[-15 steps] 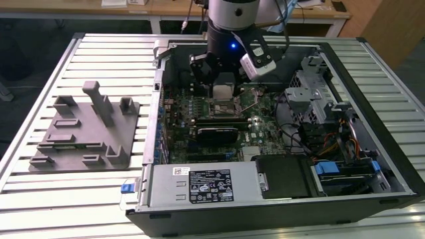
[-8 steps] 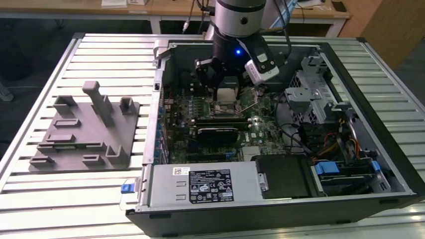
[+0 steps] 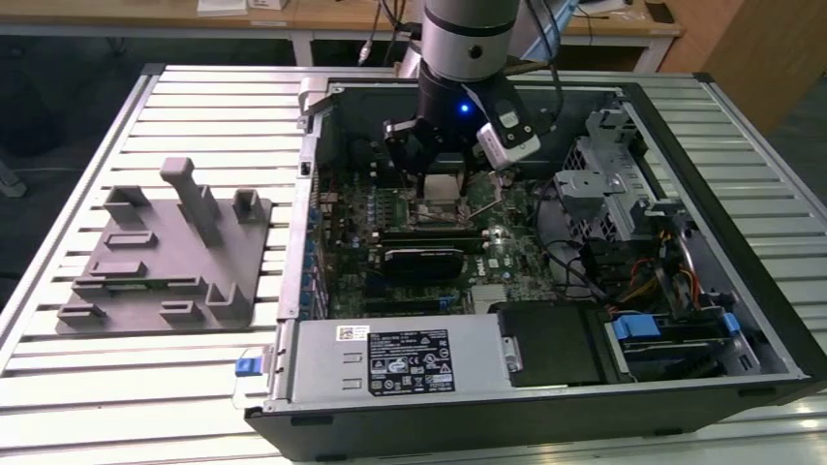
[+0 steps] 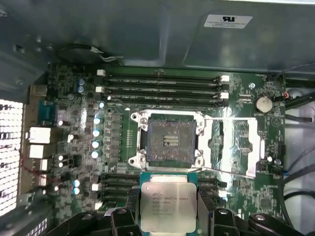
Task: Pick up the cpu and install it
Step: 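Pick up the cpu and move it towards the insertion slot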
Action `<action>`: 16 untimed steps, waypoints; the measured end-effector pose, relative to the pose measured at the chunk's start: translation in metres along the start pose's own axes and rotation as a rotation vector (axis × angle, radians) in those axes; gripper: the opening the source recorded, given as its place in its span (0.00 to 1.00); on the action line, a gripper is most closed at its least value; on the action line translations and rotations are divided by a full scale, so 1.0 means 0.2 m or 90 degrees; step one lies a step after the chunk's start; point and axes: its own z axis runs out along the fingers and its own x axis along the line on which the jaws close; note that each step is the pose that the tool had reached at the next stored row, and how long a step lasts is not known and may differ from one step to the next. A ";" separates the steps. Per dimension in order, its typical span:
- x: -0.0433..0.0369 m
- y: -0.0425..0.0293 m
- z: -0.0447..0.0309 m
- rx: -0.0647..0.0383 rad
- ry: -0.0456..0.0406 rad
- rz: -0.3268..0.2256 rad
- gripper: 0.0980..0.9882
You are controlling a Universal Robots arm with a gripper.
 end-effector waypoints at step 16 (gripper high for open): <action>-0.041 0.125 0.147 0.000 0.0083 0.000 0.50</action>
